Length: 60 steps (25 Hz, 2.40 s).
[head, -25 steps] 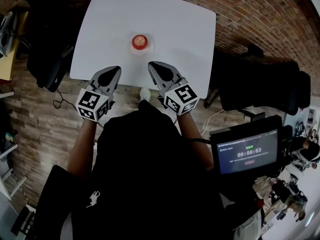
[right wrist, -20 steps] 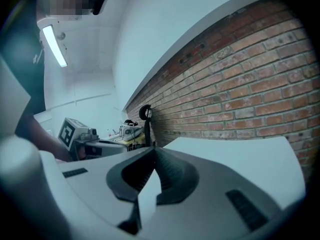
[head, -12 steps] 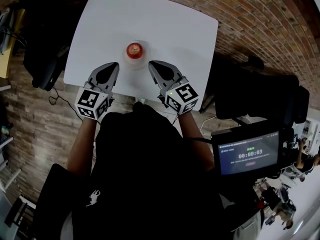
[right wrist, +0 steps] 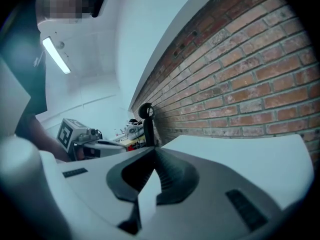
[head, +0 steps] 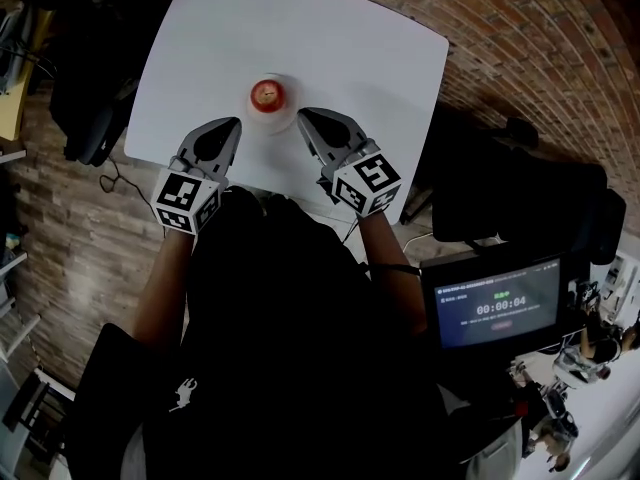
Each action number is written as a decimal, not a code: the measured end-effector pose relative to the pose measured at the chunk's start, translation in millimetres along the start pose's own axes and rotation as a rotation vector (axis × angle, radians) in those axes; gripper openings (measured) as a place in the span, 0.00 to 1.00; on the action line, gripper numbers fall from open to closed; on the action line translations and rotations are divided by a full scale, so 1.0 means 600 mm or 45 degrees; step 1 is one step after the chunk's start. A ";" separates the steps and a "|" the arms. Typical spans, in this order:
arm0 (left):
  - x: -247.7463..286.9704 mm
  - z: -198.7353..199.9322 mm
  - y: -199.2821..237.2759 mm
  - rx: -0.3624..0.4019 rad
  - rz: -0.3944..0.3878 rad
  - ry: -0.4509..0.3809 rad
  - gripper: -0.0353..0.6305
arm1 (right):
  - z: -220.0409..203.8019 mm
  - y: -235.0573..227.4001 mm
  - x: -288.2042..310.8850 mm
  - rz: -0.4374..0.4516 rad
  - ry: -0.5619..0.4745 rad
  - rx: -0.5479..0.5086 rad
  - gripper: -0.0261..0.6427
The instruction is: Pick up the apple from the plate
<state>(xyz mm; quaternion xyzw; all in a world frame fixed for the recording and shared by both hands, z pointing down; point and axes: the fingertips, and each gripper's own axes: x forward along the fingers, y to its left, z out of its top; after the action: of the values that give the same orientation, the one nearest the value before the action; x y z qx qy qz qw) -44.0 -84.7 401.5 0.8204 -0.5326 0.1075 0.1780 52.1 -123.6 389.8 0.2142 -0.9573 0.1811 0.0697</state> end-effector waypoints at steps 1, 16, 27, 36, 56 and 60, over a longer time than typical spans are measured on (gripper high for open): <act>-0.002 -0.001 0.001 0.004 0.004 0.006 0.06 | 0.000 0.001 0.001 0.001 0.001 -0.001 0.04; 0.014 -0.006 0.014 0.036 -0.037 0.035 0.06 | -0.026 0.006 0.031 -0.049 0.073 -0.047 0.04; 0.068 -0.050 0.046 0.066 -0.110 0.134 0.06 | -0.074 -0.026 0.076 -0.134 0.200 -0.093 0.04; 0.099 -0.086 0.068 0.071 -0.152 0.180 0.06 | -0.101 -0.041 0.108 -0.179 0.244 -0.112 0.04; 0.121 -0.123 0.073 0.036 -0.210 0.237 0.06 | -0.180 -0.069 0.128 -0.227 0.389 -0.117 0.09; 0.121 -0.127 0.079 0.032 -0.198 0.239 0.06 | -0.185 -0.071 0.133 -0.228 0.399 -0.120 0.13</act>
<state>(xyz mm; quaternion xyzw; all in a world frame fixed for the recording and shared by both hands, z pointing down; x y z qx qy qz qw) -56.5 -132.0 506.2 0.8477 -0.4469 0.1764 0.2249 5.1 -148.4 522.9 0.2644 -0.9192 0.1604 0.2439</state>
